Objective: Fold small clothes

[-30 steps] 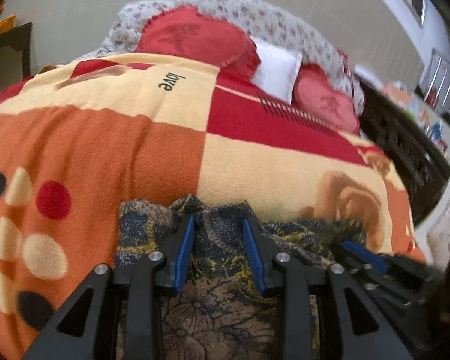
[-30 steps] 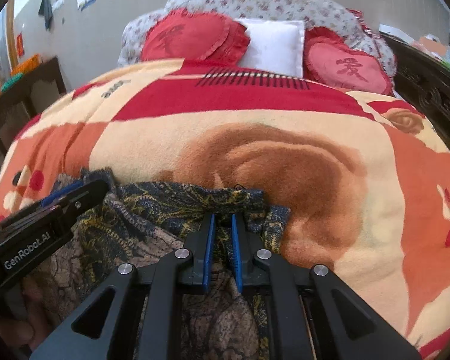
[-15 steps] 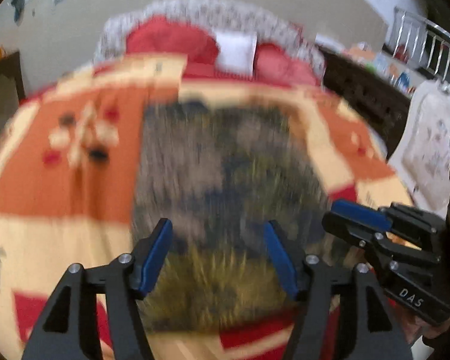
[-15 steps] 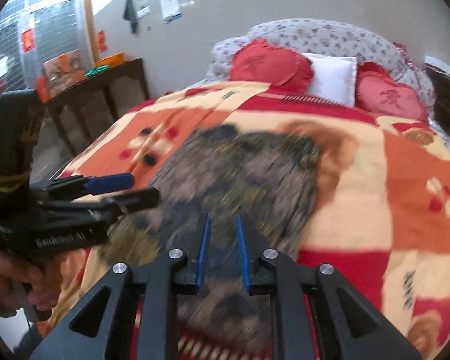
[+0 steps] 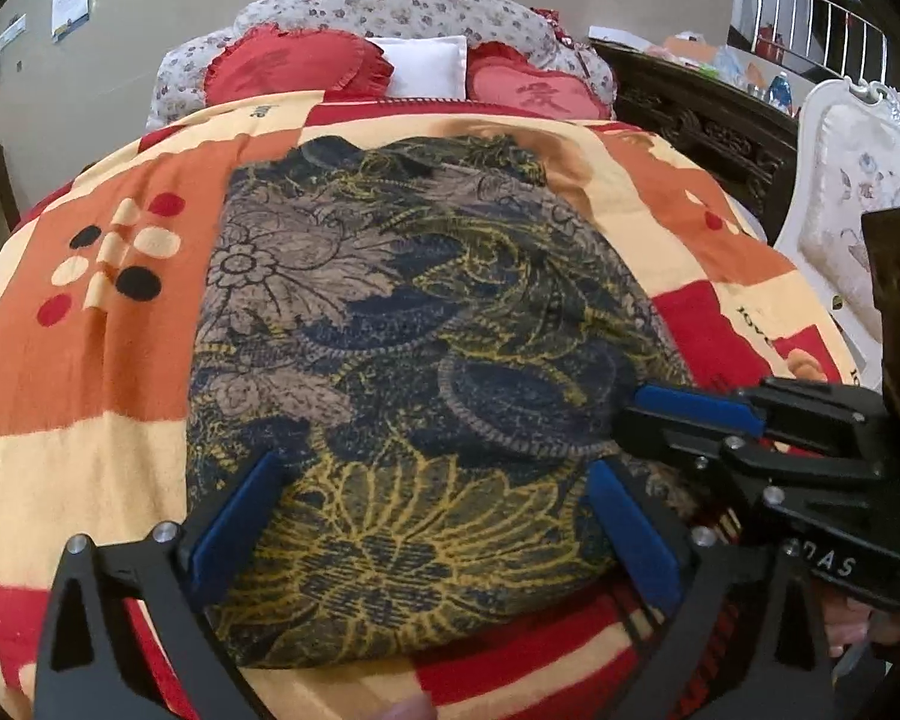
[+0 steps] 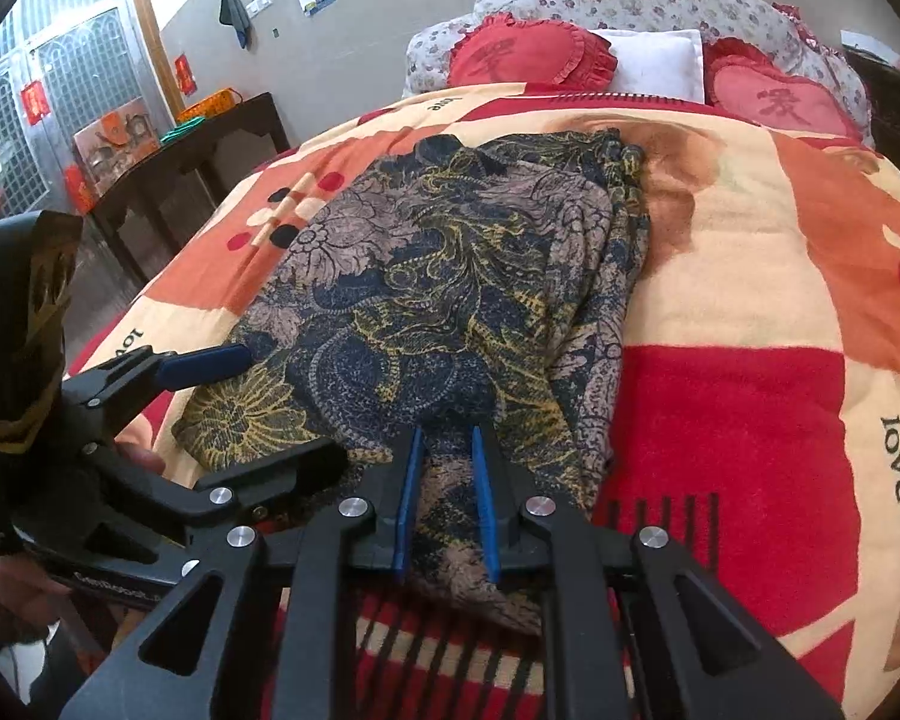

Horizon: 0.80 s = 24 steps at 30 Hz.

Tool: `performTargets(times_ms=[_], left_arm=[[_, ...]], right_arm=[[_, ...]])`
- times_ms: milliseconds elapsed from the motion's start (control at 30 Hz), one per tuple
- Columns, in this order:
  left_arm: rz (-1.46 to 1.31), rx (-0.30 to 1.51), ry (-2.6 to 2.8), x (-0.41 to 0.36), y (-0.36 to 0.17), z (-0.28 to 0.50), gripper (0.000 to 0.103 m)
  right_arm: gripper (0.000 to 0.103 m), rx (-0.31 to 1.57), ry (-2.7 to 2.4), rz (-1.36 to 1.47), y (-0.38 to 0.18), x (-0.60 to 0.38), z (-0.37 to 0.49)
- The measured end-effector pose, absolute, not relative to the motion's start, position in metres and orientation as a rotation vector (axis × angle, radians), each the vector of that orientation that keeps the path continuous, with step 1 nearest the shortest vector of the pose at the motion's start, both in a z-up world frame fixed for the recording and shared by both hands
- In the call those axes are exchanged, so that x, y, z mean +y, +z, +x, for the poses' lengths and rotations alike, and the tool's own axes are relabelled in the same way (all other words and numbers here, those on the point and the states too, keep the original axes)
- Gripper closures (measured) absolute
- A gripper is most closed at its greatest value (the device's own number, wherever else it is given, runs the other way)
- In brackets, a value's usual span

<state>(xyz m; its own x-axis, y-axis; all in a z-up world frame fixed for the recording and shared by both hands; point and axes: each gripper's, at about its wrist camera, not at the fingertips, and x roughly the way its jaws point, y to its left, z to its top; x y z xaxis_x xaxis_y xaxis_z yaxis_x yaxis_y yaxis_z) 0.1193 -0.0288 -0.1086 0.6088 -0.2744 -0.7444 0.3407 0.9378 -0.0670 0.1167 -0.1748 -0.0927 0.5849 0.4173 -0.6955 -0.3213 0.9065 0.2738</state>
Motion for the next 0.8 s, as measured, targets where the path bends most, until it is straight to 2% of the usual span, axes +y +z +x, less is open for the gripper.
performTargets(times_ms=[333,467,567,700,800], left_arm=[[0.083,0.835,-0.351,-0.032,-0.112,0.122,0.000],[0.080,0.893,-0.326,-0.034,-0.097,0.119,0.000],[0.069,0.904,-0.253,-0.031,-0.060,0.095,0.000],[0.083,0.876,-0.109,-0.028,-0.006,0.052,0.000],[0.031,0.879,-0.083,-0.021,0.019,0.026,0.000]], right_arm=[[0.086,0.842,0.445,0.153,-0.094,-0.183,0.116],[0.086,0.877,0.455,0.181,-0.092,-0.186,0.119],[0.086,0.943,0.408,0.201,-0.062,-0.190,0.115],[0.086,0.888,0.293,0.108,-0.003,-0.203,0.070],[0.081,0.851,0.288,0.129,0.028,-0.219,0.027]])
